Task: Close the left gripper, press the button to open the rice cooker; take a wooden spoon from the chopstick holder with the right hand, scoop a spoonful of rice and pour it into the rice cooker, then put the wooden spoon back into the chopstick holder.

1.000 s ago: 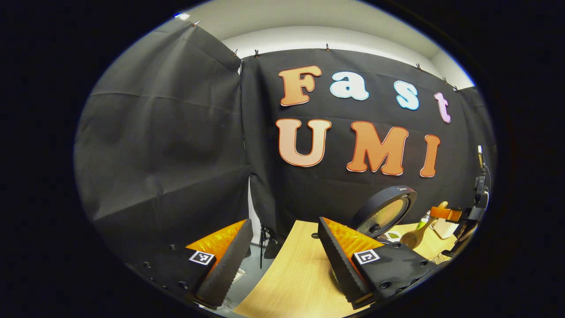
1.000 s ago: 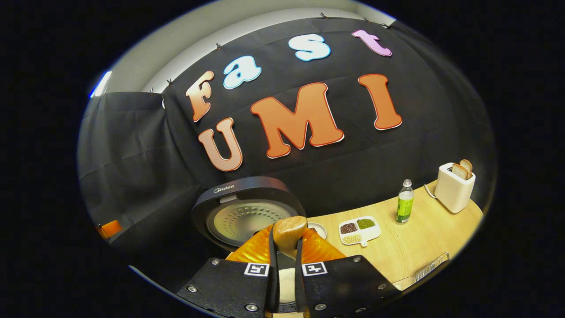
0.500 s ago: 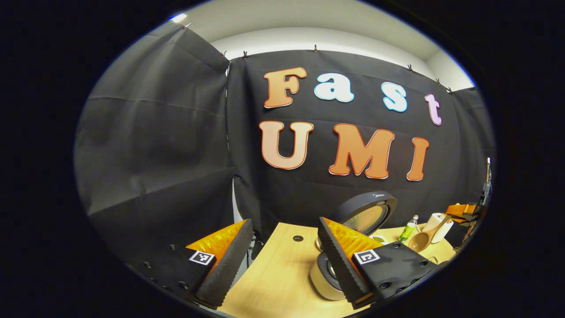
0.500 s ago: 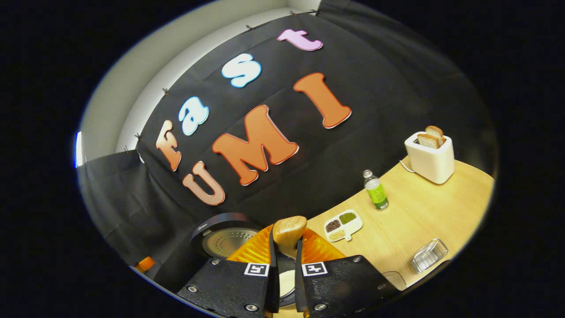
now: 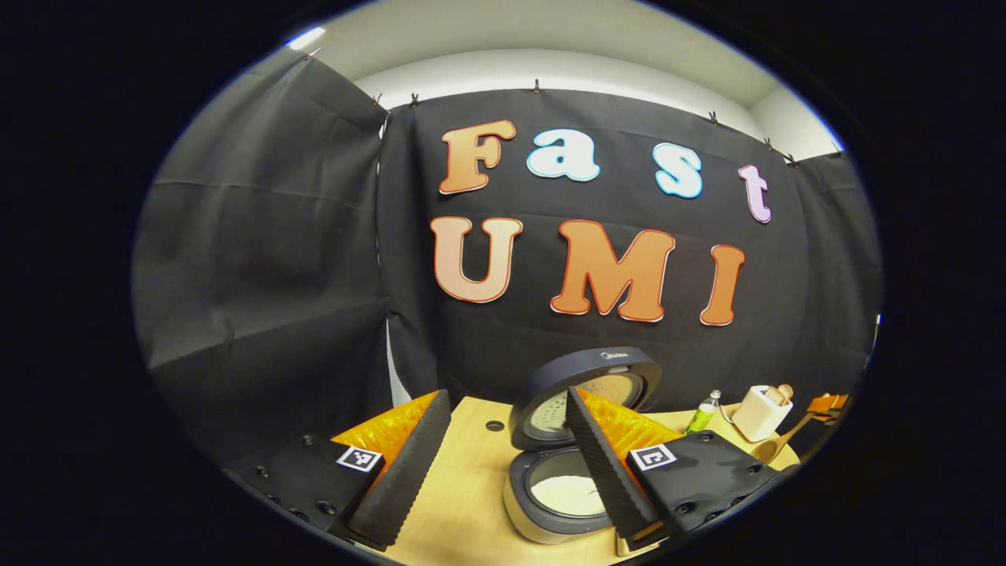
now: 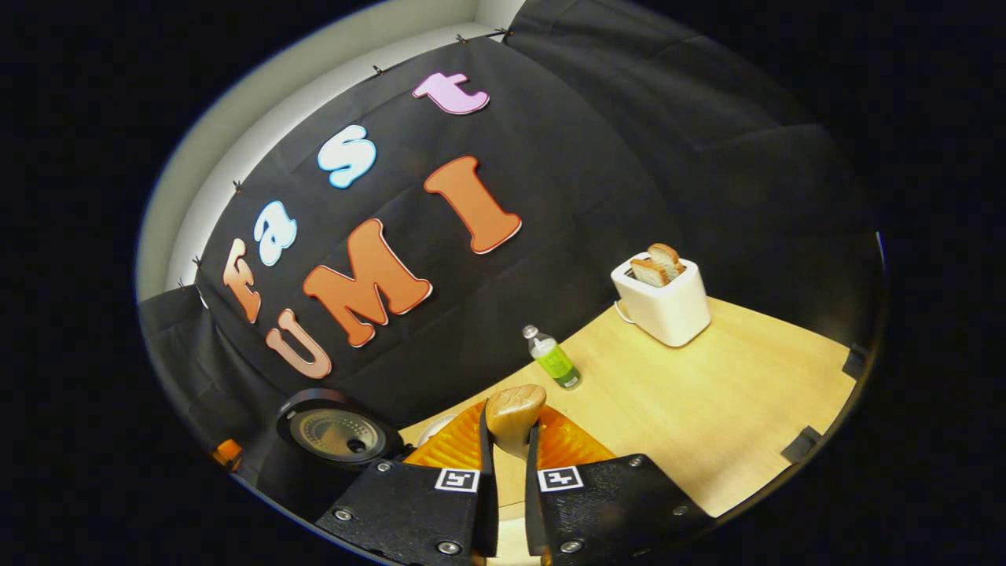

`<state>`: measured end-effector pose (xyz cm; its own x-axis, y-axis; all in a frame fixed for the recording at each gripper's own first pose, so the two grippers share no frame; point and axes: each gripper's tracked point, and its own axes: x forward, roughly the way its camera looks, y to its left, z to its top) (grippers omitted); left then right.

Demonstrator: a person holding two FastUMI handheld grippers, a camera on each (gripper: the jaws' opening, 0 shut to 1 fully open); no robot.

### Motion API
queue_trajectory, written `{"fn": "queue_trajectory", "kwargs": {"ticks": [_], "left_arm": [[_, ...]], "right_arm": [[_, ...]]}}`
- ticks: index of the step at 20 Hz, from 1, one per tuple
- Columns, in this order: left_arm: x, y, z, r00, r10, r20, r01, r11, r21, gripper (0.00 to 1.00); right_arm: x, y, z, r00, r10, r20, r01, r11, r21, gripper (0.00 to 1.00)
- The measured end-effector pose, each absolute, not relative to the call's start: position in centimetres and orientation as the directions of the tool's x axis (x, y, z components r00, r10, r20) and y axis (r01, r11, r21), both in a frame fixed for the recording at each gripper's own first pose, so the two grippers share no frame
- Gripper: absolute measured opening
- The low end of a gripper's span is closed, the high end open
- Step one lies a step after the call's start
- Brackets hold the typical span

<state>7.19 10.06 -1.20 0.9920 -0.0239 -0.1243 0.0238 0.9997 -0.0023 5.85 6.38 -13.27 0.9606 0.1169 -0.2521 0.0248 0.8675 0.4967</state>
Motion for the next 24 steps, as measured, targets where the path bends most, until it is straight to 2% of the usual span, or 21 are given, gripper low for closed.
{"fn": "queue_trajectory", "kwargs": {"ticks": [5,17,22,23,24], "left_arm": [[6.9,7.0,-1.5,0.99,-0.032,-0.134,0.028,0.999,-0.034,0.99],[4.5,7.1,-2.2,0.984,0.072,-0.161,-0.068,0.997,0.033,0.96],[4.2,6.9,-2.0,0.983,0.089,-0.158,-0.084,0.996,0.038,1.0],[4.2,6.8,-1.9,0.984,0.088,-0.156,-0.083,0.996,0.038,1.0],[4.1,6.6,-1.9,0.984,0.086,-0.155,-0.081,0.996,0.038,1.0]], "right_arm": [[6.4,3.8,-18.0,0.942,0.11,-0.318,0.058,0.878,0.476,0.13],[7.5,4.7,-26.0,0.886,0.185,-0.425,0.02,0.901,0.434,0.14],[7.7,3.5,-25.8,0.882,0.143,-0.449,0.07,0.902,0.425,0.24],[8.0,3.2,-26.0,0.884,0.121,-0.452,0.081,0.912,0.401,0.34],[7.9,2.5,-25.6,0.886,0.096,-0.454,0.092,0.923,0.374,0.36]]}}
